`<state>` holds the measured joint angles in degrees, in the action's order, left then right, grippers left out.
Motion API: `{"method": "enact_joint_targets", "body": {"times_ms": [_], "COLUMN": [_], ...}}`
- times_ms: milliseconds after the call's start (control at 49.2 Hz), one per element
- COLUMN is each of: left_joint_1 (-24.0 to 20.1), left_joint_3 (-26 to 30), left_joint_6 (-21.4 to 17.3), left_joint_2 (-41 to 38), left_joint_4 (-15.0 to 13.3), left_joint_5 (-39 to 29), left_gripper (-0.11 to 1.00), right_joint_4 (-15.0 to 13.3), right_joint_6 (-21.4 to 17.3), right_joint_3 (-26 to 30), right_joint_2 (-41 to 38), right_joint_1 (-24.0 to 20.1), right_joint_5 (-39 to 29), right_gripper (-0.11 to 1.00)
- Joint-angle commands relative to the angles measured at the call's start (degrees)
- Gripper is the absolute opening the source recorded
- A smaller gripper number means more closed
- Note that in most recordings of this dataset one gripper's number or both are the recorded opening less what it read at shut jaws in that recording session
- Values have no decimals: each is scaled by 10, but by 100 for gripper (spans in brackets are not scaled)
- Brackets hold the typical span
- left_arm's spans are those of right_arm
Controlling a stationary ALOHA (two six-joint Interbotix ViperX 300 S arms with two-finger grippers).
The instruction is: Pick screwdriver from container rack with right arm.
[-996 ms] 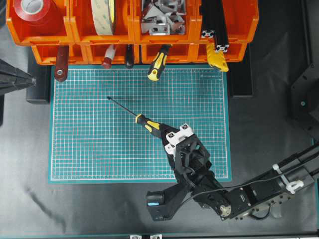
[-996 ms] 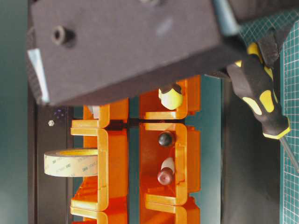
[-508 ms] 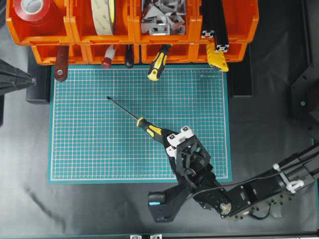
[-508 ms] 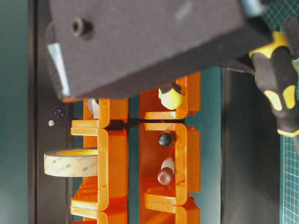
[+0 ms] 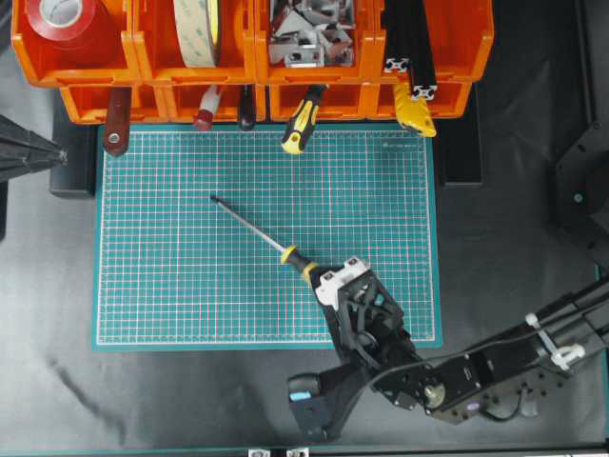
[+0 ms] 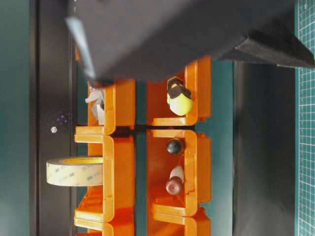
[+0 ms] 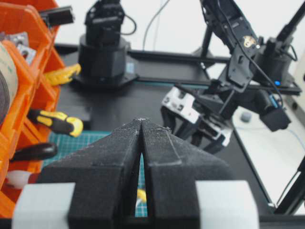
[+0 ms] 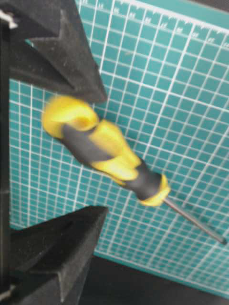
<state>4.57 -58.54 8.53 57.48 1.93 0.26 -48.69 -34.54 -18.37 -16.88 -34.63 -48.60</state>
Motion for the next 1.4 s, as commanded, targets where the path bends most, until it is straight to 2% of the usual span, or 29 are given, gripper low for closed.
{"method": "enact_joint_targets", "body": {"times_ms": [0, 102, 244, 508, 651, 915, 1098, 1382], "left_joint_1": [-1, -1, -1, 0, 0, 1, -8, -18], "left_joint_3": [16, 16, 17, 16, 17, 17, 18, 18], "left_joint_6": [0, -2, -2, -2, -2, 0, 1, 0], "left_joint_2": [-1, 1, 6, 9, 9, 10, 13, 15], "left_joint_4": [1, 1, 1, 2, 2, 2, 2, 1], "left_joint_5": [1, 1, 1, -4, -11, -11, -11, -10], "left_gripper": [0, 0, 0, 0, 0, 0, 0, 0], "right_joint_4": [2, 1, -4, -33, -69, -163, -200, -213], "right_joint_6": [-10, -55, -150, -304, -377, -502, -541, -541], "right_joint_3": [9, 11, 4, -57, -106, -205, -278, -345], "right_joint_2": [16, 24, 54, 147, 212, 354, 463, 646], "right_joint_1": [4, 10, 18, 19, 19, 19, 19, 21], "right_joint_5": [-8, -10, 7, 23, 63, 126, 160, 163], "right_gripper": [85, 84, 84, 84, 84, 84, 84, 82]}}
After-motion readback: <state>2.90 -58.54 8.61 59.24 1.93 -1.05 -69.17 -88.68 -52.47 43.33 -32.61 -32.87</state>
